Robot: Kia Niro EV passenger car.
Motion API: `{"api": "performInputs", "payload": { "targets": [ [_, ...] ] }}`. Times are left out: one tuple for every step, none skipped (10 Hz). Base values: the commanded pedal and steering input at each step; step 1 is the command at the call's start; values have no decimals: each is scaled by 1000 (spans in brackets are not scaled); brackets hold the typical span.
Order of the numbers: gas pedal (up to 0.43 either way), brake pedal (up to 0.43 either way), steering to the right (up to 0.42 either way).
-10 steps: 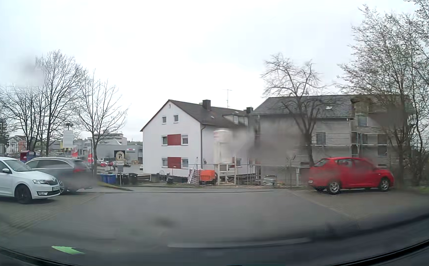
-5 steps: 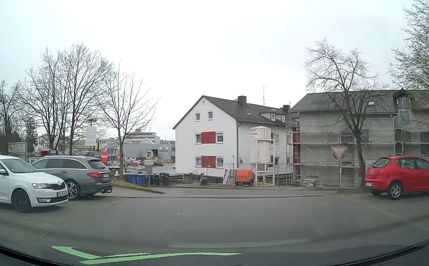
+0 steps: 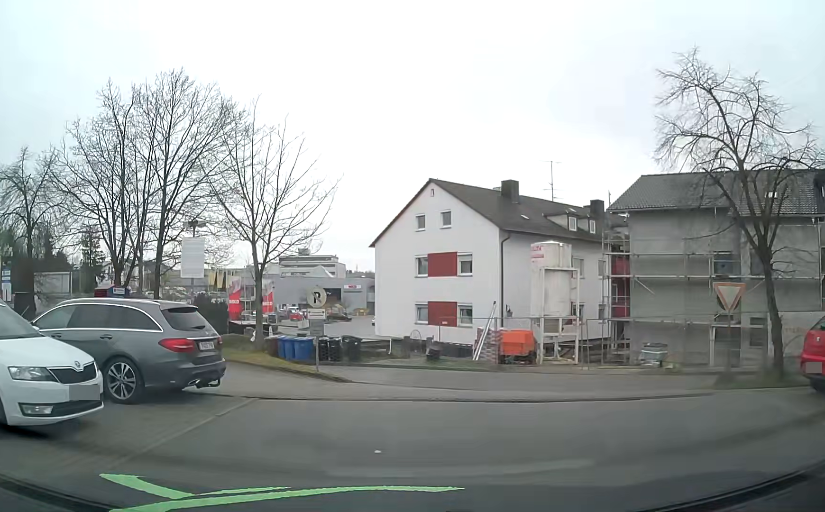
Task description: Follow the waypoints while adhering to traffic rules and regulations
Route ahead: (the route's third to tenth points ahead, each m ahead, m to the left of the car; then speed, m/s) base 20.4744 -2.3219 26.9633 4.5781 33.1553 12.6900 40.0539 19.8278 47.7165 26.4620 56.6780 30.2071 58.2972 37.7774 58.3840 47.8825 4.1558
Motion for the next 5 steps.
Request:
{"api": "performInputs", "payload": {
  "targets": [
    [0,0,-64],
    [0,0,-49],
    [0,0,-35],
    [0,0,-22],
    [0,0,-15]
  ]
}}
